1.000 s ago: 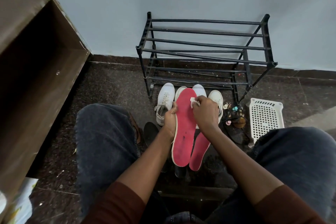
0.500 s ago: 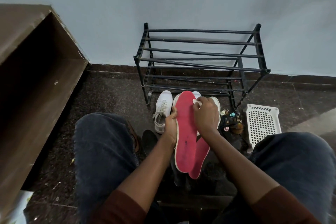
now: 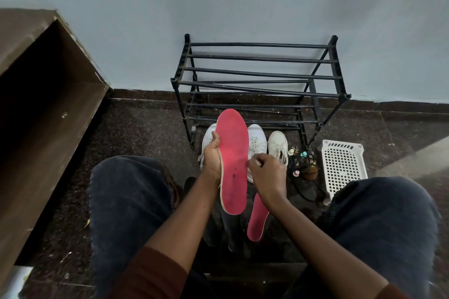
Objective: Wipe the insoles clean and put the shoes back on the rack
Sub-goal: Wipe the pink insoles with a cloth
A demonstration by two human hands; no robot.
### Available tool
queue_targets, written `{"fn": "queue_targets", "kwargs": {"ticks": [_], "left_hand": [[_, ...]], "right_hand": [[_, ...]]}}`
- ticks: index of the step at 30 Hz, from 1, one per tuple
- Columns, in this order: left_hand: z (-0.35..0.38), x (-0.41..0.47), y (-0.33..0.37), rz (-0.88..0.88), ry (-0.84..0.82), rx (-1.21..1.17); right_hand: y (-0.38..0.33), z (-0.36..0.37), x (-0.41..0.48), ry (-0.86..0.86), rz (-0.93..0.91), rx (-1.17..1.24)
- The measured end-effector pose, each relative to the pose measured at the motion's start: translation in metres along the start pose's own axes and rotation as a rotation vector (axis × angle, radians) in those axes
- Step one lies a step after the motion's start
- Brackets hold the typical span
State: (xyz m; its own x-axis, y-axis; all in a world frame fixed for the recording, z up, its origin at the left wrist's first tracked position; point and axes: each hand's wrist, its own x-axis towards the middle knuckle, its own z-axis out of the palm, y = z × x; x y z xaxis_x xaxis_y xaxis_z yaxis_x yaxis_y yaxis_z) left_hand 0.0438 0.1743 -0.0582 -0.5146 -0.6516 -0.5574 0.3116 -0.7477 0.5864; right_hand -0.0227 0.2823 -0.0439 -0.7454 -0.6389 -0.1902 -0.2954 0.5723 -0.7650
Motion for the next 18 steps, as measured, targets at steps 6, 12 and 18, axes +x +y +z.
{"fn": "queue_targets", "kwargs": {"ticks": [6,12,18], "left_hand": [[-0.006,-0.004,-0.01,-0.076,-0.122,-0.005],[-0.007,-0.005,-0.013,-0.104,-0.167,-0.058],[-0.015,0.0,-0.023,-0.092,-0.135,0.031]], "right_hand": [[-0.021,-0.005,0.032,0.152,-0.356,-0.04],[-0.023,0.002,0.034,0.016,-0.504,-0.256],[-0.001,0.002,-0.005,-0.059,-0.499,-0.274]]}}
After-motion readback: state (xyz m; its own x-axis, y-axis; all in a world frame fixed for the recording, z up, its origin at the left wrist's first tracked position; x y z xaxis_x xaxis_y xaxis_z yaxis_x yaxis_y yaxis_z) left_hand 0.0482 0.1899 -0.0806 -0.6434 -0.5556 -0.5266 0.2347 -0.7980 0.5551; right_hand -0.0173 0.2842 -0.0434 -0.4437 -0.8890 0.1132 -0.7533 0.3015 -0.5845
